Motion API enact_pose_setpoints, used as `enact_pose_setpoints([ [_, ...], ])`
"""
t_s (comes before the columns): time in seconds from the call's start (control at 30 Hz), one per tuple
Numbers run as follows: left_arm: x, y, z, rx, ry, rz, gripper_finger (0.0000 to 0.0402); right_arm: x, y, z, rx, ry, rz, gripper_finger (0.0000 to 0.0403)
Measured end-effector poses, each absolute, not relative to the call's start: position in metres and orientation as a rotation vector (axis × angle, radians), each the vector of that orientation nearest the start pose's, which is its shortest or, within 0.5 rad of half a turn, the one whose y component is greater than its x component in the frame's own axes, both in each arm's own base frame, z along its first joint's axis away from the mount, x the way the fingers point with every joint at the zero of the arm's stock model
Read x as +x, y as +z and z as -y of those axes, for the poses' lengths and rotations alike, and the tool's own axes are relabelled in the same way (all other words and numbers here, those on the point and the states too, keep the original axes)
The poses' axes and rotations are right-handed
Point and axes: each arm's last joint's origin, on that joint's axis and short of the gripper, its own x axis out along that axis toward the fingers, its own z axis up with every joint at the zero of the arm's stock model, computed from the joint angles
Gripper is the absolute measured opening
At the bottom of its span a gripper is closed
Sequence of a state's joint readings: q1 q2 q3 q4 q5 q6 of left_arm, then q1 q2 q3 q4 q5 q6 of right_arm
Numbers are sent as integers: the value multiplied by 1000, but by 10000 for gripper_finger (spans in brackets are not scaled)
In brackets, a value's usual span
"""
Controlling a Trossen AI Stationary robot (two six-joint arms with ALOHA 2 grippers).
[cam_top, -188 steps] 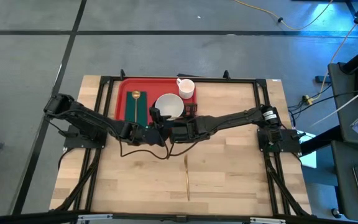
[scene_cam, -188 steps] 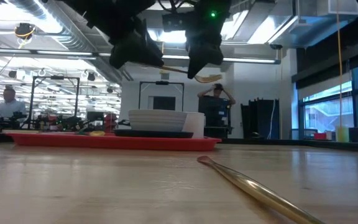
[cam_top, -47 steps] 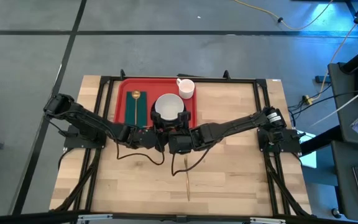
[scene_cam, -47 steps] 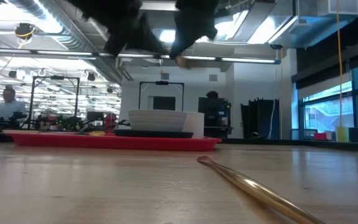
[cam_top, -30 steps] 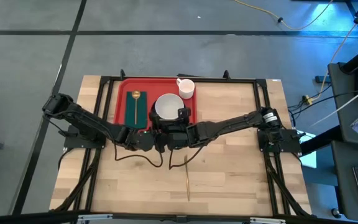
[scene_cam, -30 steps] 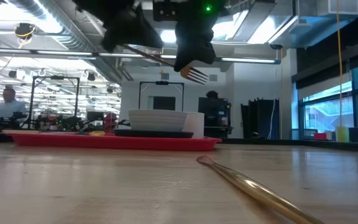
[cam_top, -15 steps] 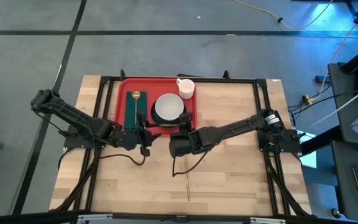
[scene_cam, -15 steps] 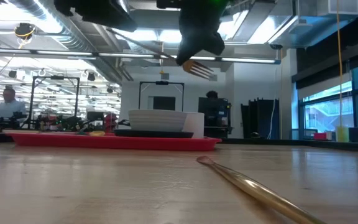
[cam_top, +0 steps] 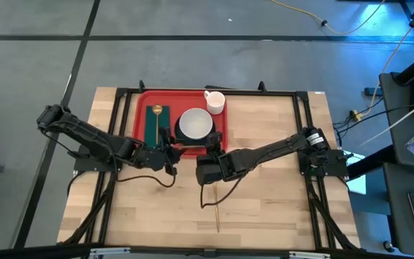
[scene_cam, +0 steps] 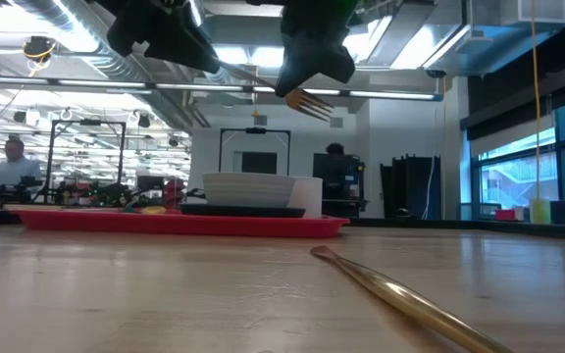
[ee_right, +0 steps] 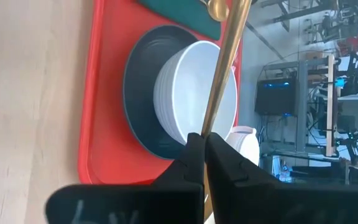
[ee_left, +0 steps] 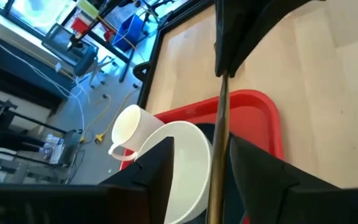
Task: Set up tray
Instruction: Put the gold fork on the green napkin to the left of the gold spoon
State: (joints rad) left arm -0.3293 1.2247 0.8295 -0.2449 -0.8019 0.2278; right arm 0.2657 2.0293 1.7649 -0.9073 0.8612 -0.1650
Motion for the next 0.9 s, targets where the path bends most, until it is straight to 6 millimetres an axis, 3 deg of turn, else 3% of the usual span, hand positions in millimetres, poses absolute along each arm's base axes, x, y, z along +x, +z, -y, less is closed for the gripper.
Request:
enact_pose_setpoints([
  [0.6,244,260,61,593,344,-612,19,413,255,-90,-783,-447,-1055,0],
  [0.9,244,259,62,592,325,-613,17,413,255,-90,-778,-448,-1055,2],
])
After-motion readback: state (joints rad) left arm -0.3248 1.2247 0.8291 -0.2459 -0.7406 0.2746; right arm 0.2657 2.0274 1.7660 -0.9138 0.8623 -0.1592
